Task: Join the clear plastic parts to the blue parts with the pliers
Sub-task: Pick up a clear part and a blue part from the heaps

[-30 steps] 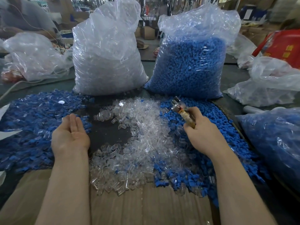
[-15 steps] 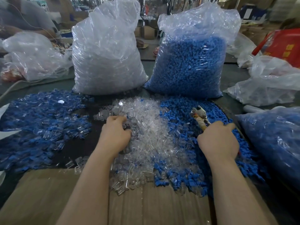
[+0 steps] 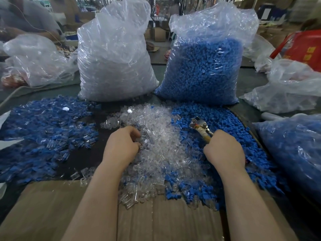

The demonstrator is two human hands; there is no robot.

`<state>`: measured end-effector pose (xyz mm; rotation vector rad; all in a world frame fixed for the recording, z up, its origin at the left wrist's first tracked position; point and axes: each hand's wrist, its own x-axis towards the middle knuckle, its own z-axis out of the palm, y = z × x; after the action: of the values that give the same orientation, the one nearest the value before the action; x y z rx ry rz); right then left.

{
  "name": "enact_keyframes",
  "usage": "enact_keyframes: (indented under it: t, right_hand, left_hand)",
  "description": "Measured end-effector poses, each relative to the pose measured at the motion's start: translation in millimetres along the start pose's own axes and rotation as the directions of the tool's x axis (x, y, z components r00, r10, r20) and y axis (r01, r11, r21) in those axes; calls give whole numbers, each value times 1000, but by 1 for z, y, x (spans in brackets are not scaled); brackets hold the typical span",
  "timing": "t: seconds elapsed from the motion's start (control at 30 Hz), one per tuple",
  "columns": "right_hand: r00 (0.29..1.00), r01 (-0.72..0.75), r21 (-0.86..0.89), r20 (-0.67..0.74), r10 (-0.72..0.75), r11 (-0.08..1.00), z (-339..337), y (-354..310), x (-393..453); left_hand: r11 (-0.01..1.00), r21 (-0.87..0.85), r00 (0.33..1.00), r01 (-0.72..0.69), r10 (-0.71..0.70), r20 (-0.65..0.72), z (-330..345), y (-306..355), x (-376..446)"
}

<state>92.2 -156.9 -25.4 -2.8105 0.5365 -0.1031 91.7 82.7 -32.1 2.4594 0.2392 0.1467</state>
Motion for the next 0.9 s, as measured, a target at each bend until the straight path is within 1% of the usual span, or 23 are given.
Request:
enact_keyframes:
  t: [0.2,0.3,0.37,0.43,0.53,0.6,0.67,0.7,0.77,0.83,0.9]
  right_hand:
    - [999,7,38,-33,-6,999,-2,3,3]
    - [995,16,57,-98,-11,998,-3,4,5]
    - [990,33,108,-142,-17,994,-2,5,7]
    - [988,81,215,-146,-50,973,-2,3,10]
    - [991,121,474,-113,-76,872,-3,-5,11]
    - [990,140,646,-109,-90,750,-4,-10,9]
    - [986,162,772,-111,-121,614,-7,-15,5]
    - [985,166,812,-106,-138,560,-9,-17,3]
    - [979,175,856,-96,-182,486,-11,-20,-2]
    - [971,189,874,-96,-221,447,-12,-23,-6]
    - [964,211,877,-113,-242,432,-12,-27,-9]
  left_hand:
    - [1000,-9,999,22,-23,-49,-2,1,-1]
    - [1000,12,998,5,-4,-64,-2,1,-1]
    - [1000,-1,996,-1,1,-87,-1,2,0]
    - [999,-51,993,1,-7,-122,-1,5,0]
    - [983,-184,987,-20,-10,-163,-3,12,0]
    - [950,-309,986,-43,-9,-164,-5,18,-2]
    - [897,-440,991,-54,-8,-137,-6,27,-4]
    - [864,-502,994,-49,-9,-113,-6,31,-6]
    - [795,-606,999,-28,-5,-53,-5,38,-8]
    - [701,-713,1000,16,-12,10,-4,46,-10]
    - [607,-793,999,48,-23,43,-2,53,-12]
